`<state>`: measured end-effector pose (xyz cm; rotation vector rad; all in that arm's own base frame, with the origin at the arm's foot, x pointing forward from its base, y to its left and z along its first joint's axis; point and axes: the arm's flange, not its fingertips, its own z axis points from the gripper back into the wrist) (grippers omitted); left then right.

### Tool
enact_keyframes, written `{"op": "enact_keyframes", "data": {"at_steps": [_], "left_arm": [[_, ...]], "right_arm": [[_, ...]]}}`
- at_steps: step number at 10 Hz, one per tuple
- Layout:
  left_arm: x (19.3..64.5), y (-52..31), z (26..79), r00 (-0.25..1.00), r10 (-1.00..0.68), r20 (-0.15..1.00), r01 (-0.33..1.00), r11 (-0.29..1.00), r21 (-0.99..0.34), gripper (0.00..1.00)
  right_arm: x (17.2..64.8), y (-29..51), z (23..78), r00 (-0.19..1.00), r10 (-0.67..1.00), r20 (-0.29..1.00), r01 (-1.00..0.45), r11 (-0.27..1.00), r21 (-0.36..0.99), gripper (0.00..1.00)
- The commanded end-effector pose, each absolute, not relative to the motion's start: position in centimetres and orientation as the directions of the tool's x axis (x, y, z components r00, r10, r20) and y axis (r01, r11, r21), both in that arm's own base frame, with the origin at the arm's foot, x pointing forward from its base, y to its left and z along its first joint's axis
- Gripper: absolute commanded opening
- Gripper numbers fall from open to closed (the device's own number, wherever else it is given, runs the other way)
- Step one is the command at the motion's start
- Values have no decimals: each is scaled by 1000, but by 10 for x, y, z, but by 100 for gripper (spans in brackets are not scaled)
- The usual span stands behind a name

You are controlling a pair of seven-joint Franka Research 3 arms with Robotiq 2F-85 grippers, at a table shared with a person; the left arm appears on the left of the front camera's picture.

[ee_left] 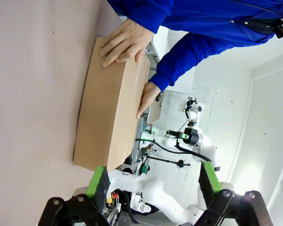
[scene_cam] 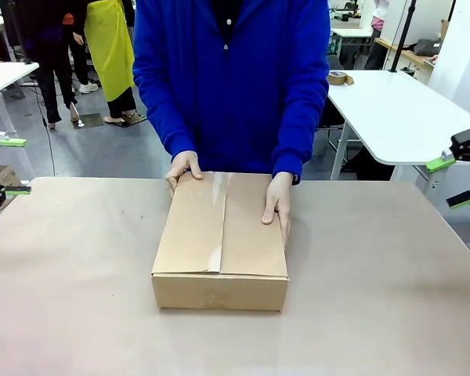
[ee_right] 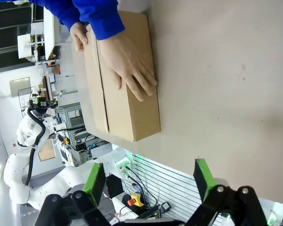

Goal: Pack the gift set into the box.
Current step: Press and hold the closed box until the human finishes sealing it.

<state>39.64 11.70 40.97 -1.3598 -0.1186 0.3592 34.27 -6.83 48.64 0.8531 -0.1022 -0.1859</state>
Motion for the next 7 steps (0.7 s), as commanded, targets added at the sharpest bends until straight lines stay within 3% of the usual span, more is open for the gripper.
{"op": "enact_keyframes", "data": {"at_steps": [1,2,3,4,5,6,7], "left_arm": [[394,116,412,936,329,-129,-189,159,-969,100],[396,117,410,940,319,-123,-183,165,-969,100],[412,81,422,988,144,52,9,282,-959,100],[422,32,433,959,-125,255,280,266,-922,100],[434,-20,435,876,-262,405,465,233,-854,100],[441,-59,427,794,-320,518,582,149,-800,100],[447,-89,411,735,-318,600,649,69,-758,100]], "right_arm": [[343,-66,486,975,-222,17,130,628,767,100],[343,-68,486,979,-204,15,122,643,756,100],[360,-35,494,988,-56,144,-57,731,680,100],[375,11,503,911,174,374,-378,716,587,100],[384,69,503,757,380,532,-641,589,492,100],[386,116,492,632,509,585,-773,475,421,100],[376,159,477,461,603,651,-887,282,367,100]]}}
